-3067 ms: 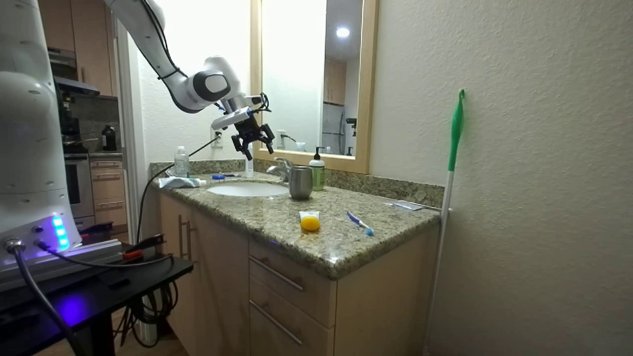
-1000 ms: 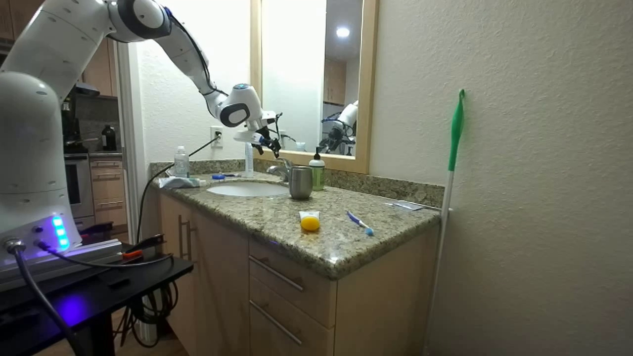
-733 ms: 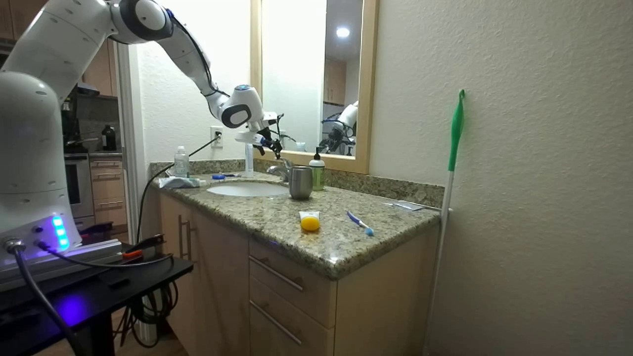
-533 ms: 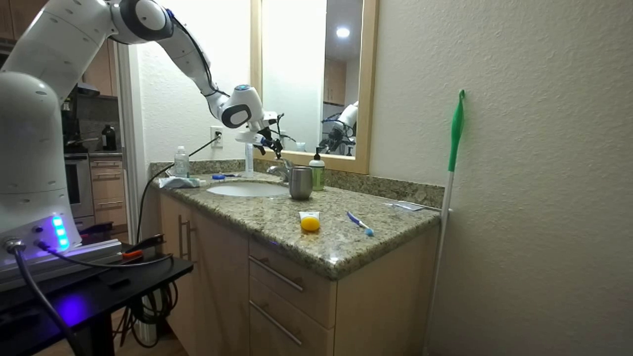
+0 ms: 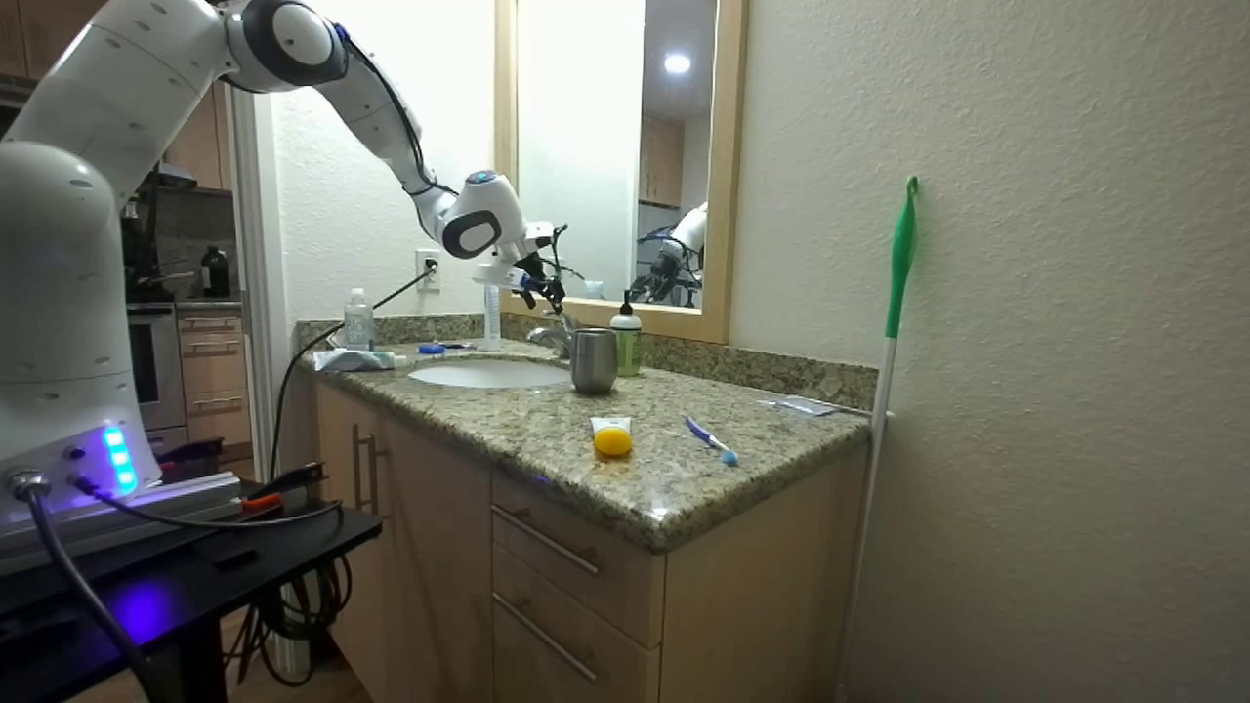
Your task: Open the faucet
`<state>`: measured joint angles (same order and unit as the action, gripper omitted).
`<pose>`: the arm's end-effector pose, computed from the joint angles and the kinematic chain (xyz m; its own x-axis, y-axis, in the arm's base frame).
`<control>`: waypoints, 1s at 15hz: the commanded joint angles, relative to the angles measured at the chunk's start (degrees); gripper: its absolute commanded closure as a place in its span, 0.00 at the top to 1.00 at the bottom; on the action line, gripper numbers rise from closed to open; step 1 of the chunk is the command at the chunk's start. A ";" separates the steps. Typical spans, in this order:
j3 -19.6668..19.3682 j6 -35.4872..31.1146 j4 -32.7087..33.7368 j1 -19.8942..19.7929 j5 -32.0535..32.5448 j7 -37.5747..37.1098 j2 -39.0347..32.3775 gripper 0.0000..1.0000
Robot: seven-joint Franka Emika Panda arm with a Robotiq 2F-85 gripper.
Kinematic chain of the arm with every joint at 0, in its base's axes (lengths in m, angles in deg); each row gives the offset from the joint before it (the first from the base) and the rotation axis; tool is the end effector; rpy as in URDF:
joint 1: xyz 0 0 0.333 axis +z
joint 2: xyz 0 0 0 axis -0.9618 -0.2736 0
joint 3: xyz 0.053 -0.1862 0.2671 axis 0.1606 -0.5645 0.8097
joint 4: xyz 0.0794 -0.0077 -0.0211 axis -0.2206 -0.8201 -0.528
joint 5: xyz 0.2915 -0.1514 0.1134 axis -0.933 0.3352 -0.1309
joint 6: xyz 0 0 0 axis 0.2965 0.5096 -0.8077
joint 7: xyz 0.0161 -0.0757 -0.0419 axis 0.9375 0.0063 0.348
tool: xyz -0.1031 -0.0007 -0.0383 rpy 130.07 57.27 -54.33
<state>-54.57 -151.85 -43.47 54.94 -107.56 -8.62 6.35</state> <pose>0.6425 -0.1537 0.3574 0.7609 -0.1291 0.6359 -0.1171 -0.9912 -0.0612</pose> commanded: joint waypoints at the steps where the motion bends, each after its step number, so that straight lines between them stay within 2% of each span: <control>1: 2.99 3.68 0.81 -2.45 -1.53 0.94 -0.29 0.59; 5: 4.85 5.18 0.59 -3.80 -1.58 1.24 -0.15 0.30; 9: 4.57 3.30 -0.21 -4.27 -0.91 1.42 0.51 0.03; 11: 5.21 3.00 -0.90 -4.72 -1.18 1.76 0.86 0.00; 15: 10.55 -3.71 -4.61 -7.62 -1.04 7.49 4.42 0.00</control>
<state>-48.41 -149.94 -44.97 50.08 -107.83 -6.11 6.82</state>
